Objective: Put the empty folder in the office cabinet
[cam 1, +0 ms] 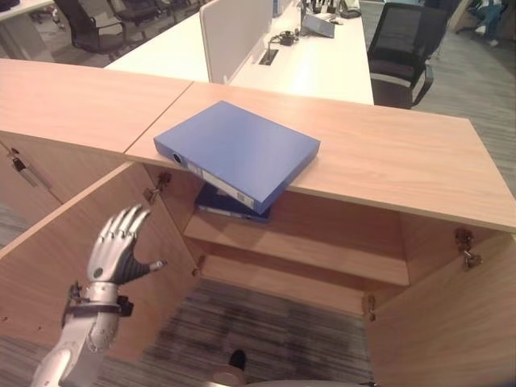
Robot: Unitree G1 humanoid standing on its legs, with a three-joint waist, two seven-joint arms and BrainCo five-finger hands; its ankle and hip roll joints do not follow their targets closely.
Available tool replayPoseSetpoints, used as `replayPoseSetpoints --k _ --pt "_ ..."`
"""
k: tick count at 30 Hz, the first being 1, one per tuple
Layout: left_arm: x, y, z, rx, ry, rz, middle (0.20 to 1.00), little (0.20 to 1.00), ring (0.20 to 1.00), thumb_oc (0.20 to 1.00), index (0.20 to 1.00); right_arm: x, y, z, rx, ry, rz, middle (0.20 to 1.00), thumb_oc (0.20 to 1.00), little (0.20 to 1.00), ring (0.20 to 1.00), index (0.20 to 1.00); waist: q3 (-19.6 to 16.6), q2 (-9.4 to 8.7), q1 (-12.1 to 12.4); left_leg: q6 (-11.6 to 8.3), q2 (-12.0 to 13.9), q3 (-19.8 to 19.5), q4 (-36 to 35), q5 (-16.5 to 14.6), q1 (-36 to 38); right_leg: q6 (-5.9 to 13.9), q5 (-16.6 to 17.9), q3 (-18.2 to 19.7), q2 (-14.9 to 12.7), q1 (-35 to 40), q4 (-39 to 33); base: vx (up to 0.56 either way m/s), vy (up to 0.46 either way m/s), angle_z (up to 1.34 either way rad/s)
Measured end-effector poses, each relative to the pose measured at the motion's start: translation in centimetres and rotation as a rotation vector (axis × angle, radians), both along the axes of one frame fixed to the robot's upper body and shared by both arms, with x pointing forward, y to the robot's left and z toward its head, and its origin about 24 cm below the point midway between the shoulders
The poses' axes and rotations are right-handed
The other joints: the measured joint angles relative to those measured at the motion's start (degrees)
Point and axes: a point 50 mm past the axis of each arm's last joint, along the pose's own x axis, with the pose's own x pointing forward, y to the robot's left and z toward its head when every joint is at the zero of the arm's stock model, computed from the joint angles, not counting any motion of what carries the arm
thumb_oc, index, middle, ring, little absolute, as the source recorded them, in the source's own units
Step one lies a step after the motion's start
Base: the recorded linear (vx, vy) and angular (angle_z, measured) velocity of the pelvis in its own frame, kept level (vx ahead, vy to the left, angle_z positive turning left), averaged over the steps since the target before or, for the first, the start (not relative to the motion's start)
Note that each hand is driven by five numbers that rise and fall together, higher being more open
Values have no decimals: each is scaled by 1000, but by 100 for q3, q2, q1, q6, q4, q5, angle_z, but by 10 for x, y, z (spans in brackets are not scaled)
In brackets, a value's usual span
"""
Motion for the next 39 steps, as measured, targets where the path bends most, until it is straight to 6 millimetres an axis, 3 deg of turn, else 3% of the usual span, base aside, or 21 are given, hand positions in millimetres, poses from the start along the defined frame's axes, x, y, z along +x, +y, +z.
replayPoseSetpoints --k 7,16,22,27,30,39 --pt "17 -14 44 145 -139 -138 1000 1000 1000 1000 1000 1 -4 1 -8 -4 6 1000 1000 1000 1000 1000 55 128 -131 19 3 14 2 30 47 -3 4 9 4 5 2 0 0 0" --pt "33 -24 69 307 -213 -217 1000 1000 1000 1000 1000 4 -6 2 -16 -12 14 1000 1000 1000 1000 1000 67 137 -366 9 20 221 1 18 94 21 20 236 -8 -74 0 7 17 -11" --pt "58 -32 72 408 -195 -252 1000 1000 1000 1000 1000 6 -7 3 -20 -23 19 1000 1000 1000 1000 1000 57 105 -609 -1 25 330 0 -2 186 -10 44 303 -13 -23 1 24 20 -8" --pt "66 -32 75 451 -196 -246 1000 1000 1000 1000 1000 6 -8 3 -23 -22 17 1000 1000 1000 1000 1000 34 63 -794 1 35 404 0 -5 229 -32 68 381 -6 -26 3 14 21 -8" --pt "67 -33 62 466 -140 -256 1000 1000 1000 1000 1000 6 -8 3 -23 -23 16 1000 1000 1000 1000 1000 21 44 -814 -4 60 480 0 -10 259 -31 78 447 8 -28 2 1 15 -11" --pt "68 -29 50 468 -82 -238 1000 1000 1000 1000 1000 5 -9 3 -24 -22 16 1000 1000 1000 1000 1000 -40 -26 -888 -11 116 653 -1 -14 269 -38 149 647 49 -126 1 -7 11 -12"
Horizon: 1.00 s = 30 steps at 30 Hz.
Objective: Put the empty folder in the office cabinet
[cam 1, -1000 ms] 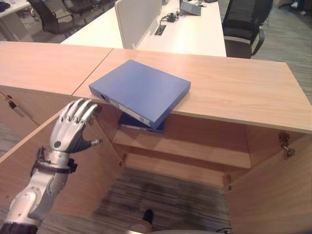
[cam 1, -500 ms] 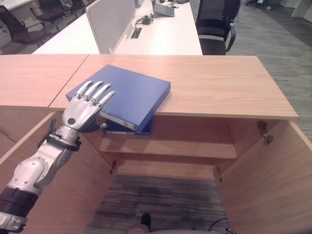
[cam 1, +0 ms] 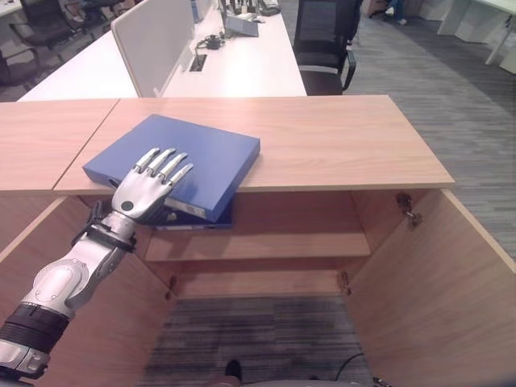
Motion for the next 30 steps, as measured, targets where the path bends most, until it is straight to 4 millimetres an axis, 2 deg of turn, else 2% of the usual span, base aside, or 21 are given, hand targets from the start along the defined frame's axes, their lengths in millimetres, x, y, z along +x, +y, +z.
replayPoseSetpoints --k 11,21,22,23,24,30 --pt "1 3 -26 -21 87 48 1000 1000 1000 1000 1000 -1 0 0 -1 2 0 1000 1000 1000 1000 1000 -44 54 -27 -29 4 -6 -1 -21 2 5 9 2 4 4 0 0 0 0" --pt "10 5 -33 2 112 74 1000 1000 1000 1000 1000 -4 -6 1 -15 10 -1 1000 1000 1000 1000 1000 -140 58 -58 -30 13 -11 -1 -20 5 7 17 3 13 10 0 0 0 0" --pt "10 5 -33 3 110 77 721 721 721 721 721 -4 -6 1 -15 9 -1 1000 1000 1000 1000 1000 -150 46 -58 -31 14 -7 -1 -20 4 7 17 5 14 10 0 0 0 0" --pt "10 5 -32 3 109 78 325 325 325 325 325 -4 -6 1 -15 9 -1 1000 1000 1000 1000 1000 -155 42 -59 -31 14 -6 -1 -20 3 7 16 8 14 8 0 1 4 -4" --pt "12 7 -33 7 110 91 200 200 200 200 200 -4 -6 1 -15 9 -2 1000 1000 1000 1000 1000 -174 11 -72 -32 19 15 -1 -21 5 7 17 31 16 4 0 1 7 -5" --pt "15 9 -27 1 73 105 200 200 200 200 200 -4 -6 1 -16 9 -2 1000 1000 1000 1000 1000 -183 -3 -142 -33 32 82 -1 -24 5 11 30 81 21 4 0 -6 5 -5"
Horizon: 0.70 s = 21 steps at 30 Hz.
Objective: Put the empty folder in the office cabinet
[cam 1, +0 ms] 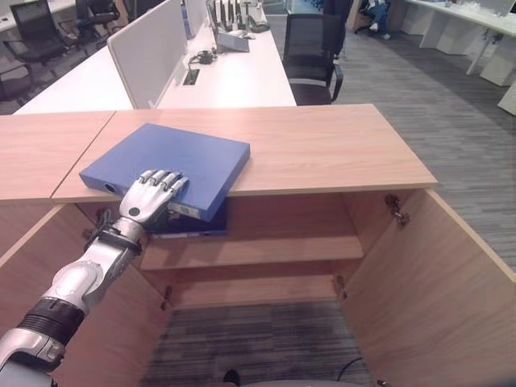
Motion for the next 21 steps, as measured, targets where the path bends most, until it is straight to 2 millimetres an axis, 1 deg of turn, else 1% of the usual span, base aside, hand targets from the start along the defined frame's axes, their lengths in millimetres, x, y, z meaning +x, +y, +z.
replayPoseSetpoints --k 6,7,11,14,17,18,19,21 --pt "2 -4 5 -16 -30 -12 200 200 200 200 200 0 0 0 -1 1 -2 1000 1000 1000 1000 1000 -3 4 -43 -10 15 16 0 -8 8 -1 2 15 12 1 0 0 0 -1" --pt "3 -6 4 -76 -53 5 200 200 200 200 200 0 0 0 -1 0 -2 1000 1000 1000 1000 1000 -6 13 -39 -10 15 16 0 -8 7 -2 2 14 13 1 0 0 0 0" --pt "1 -6 2 -99 -57 15 200 200 200 200 200 1 0 0 0 -2 -1 1000 1000 1000 1000 1000 -7 19 -43 -12 28 15 0 -9 20 -3 2 21 26 7 -1 0 0 0" --pt "0 -8 5 -197 -87 32 200 200 200 200 200 2 1 0 1 -3 -3 1000 1000 1000 1000 1000 -10 30 -21 -14 30 10 0 -11 29 -3 1 17 27 19 -2 0 0 0" --pt "-4 -11 12 -281 -124 26 200 200 200 200 200 4 1 0 0 -3 -4 1000 1000 1000 1000 1000 -9 33 15 -13 30 1 0 -12 42 -4 1 11 28 39 -2 0 0 0" --pt "-6 -11 18 -324 -149 24 200 200 200 200 200 0 0 -1 1 11 -8 1000 1000 1000 1000 1000 -8 34 18 -12 29 -7 0 -13 48 -6 -2 7 27 46 -3 0 0 0" --pt "-9 -10 22 -363 -171 22 200 200 200 200 200 1 1 -1 1 10 -8 1000 1000 1000 1000 1000 -6 38 28 -6 28 -12 0 -17 56 -7 -4 3 26 56 -3 0 0 0" --pt "-11 -13 30 -433 -205 7 200 200 200 200 200 -1 2 -1 4 17 -9 1000 1000 1000 1000 1000 -2 44 113 11 29 -32 0 -33 75 -17 -10 -9 28 85 -2 -6 -22 4"
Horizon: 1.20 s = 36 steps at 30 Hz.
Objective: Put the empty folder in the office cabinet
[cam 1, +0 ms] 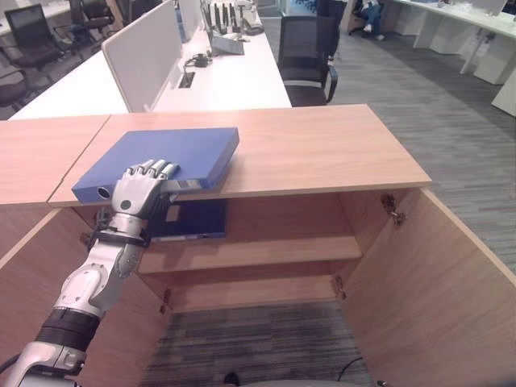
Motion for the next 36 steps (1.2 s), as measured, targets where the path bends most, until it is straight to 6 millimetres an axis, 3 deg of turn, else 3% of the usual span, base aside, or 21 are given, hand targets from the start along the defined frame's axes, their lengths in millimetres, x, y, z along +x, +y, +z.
replayPoseSetpoints --k 2,9,10,14,21,25,29,36 --pt "-5 -6 18 -114 -80 -41 200 200 200 200 200 -3 0 0 0 9 -3 1000 1000 1000 1000 1000 6 1 75 2 -2 -43 0 -2 -23 -9 -6 -38 2 1 0 0 -24 9" --pt "-28 -14 65 -234 -277 -171 200 200 200 200 200 0 4 -1 14 4 -6 1000 1000 1000 1000 1000 9 19 208 3 -9 -156 1 4 -75 -35 -22 -156 2 15 0 0 -21 9" --pt "-34 -11 78 -277 -331 -195 200 200 200 200 200 1 6 -2 19 1 -6 1000 1000 1000 1000 1000 5 50 229 34 -9 -189 1 27 -82 -42 -36 -180 6 20 0 -2 -37 9" --pt "-44 -4 94 -349 -390 -234 200 200 200 200 200 -2 6 -2 23 20 -15 1000 1000 1000 1000 1000 -7 208 310 8 -22 -286 2 43 -84 -45 -50 -298 3 72 0 1 -25 12" --pt "-51 -9 104 -635 -329 -492 200 200 200 200 200 2 3 -2 34 21 -6 1000 1000 1000 1000 1000 -61 376 396 -2 -38 -407 0 28 -100 -27 -102 -424 -4 135 1 -4 -8 11" --pt "-57 1 106 -802 -268 -624 200 200 200 200 200 0 -4 0 27 35 -6 1000 1000 1000 1000 1000 -76 427 383 2 -48 -430 1 40 -101 -21 -113 -448 -11 141 1 -5 1 3" --pt "-62 14 99 -1026 -192 -737 200 200 200 200 200 -5 -5 0 31 54 -8 1000 1000 1000 1000 1000 -81 436 459 5 -57 -450 1 42 -99 -17 -121 -465 -14 155 1 0 6 2" --pt "-64 18 87 -1155 -80 -837 200 200 200 200 200 4 -4 0 33 36 7 1000 1000 1000 1000 1000 -79 437 476 -5 -81 -505 1 7 -100 -15 -123 -495 -30 178 2 -6 1 3"
